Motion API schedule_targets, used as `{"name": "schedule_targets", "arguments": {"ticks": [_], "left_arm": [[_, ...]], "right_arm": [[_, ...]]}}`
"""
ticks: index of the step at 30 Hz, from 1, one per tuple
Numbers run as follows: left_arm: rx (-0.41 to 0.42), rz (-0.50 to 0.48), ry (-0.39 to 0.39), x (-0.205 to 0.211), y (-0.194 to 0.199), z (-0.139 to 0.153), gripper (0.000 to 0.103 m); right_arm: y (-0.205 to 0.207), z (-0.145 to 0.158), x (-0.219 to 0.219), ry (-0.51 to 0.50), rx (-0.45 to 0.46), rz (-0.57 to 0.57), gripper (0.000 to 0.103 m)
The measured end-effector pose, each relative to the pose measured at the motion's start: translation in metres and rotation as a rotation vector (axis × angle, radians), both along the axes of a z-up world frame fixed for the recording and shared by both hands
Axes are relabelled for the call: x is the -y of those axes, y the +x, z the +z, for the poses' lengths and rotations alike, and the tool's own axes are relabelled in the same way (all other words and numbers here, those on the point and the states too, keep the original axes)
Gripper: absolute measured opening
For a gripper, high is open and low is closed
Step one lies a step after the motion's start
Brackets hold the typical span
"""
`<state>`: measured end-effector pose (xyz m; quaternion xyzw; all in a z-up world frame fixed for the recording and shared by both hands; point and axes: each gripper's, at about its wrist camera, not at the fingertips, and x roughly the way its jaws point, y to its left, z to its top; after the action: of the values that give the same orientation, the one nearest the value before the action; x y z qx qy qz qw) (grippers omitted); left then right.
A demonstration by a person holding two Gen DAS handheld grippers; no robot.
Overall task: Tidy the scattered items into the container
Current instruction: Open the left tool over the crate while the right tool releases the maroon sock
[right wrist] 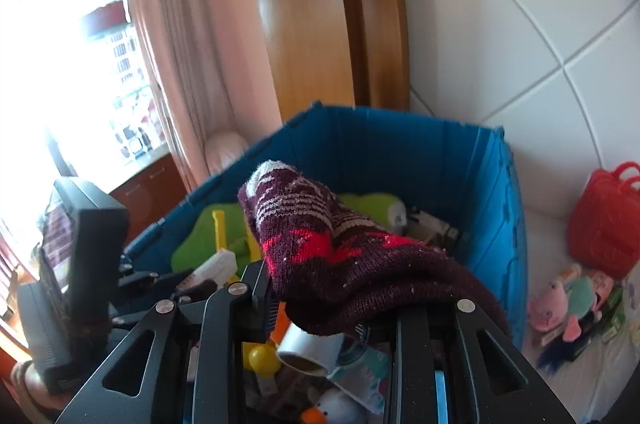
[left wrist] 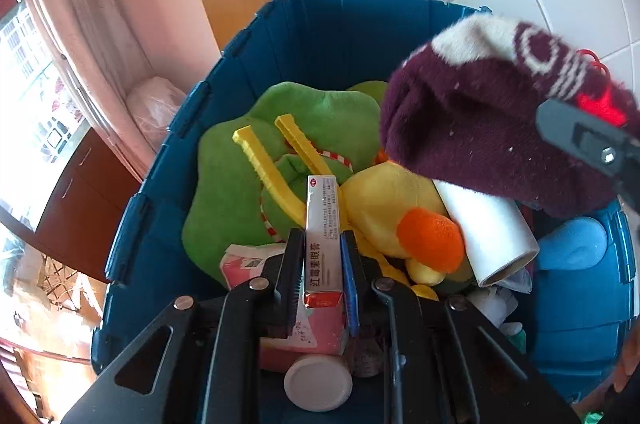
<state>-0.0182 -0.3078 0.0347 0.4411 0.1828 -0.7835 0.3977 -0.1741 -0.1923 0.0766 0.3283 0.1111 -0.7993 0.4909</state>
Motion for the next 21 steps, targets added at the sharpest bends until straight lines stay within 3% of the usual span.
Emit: {"name": "schedule_targets", "arguments": {"ticks": [3, 5, 7, 13, 16, 17, 18, 20, 21], "left_arm": [[-0.006, -0.017, 0.043, 0.008, -0.008, -0.007, 0.027], [-0.015, -0.024, 0.072, 0.016, -0.011, -0.012, 0.045], [-0.019, -0.029, 0.069, 0.020, -0.011, -0.014, 0.054], [-0.030, -0.045, 0.074, 0.022, -0.013, -0.013, 0.054], [-0.039, -0.047, 0.065, 0.021, -0.011, -0.012, 0.054], [-0.042, -0.049, 0.062, 0.020, -0.010, -0.011, 0.054], [-0.045, -0.051, 0.058, 0.019, -0.009, -0.010, 0.054], [-0.049, -0.052, 0.051, 0.018, -0.008, -0.008, 0.054], [-0.050, -0.051, 0.050, 0.018, -0.008, -0.007, 0.054]], "right_arm": [[-0.028, -0.030, 0.015, 0.093, 0.081, -0.061, 0.029], [-0.039, -0.039, 0.021, 0.155, 0.070, -0.103, 0.029], [-0.050, -0.049, 0.029, 0.221, 0.064, -0.131, 0.029], [-0.061, -0.064, 0.033, 0.295, 0.055, -0.184, 0.031], [-0.056, -0.061, 0.028, 0.301, 0.046, -0.190, 0.037], [-0.055, -0.059, 0.026, 0.300, 0.047, -0.192, 0.046], [-0.054, -0.059, 0.024, 0.299, 0.049, -0.197, 0.062], [-0.050, -0.057, 0.020, 0.293, 0.043, -0.204, 0.078], [-0.047, -0.056, 0.017, 0.291, 0.036, -0.202, 0.079]]}}
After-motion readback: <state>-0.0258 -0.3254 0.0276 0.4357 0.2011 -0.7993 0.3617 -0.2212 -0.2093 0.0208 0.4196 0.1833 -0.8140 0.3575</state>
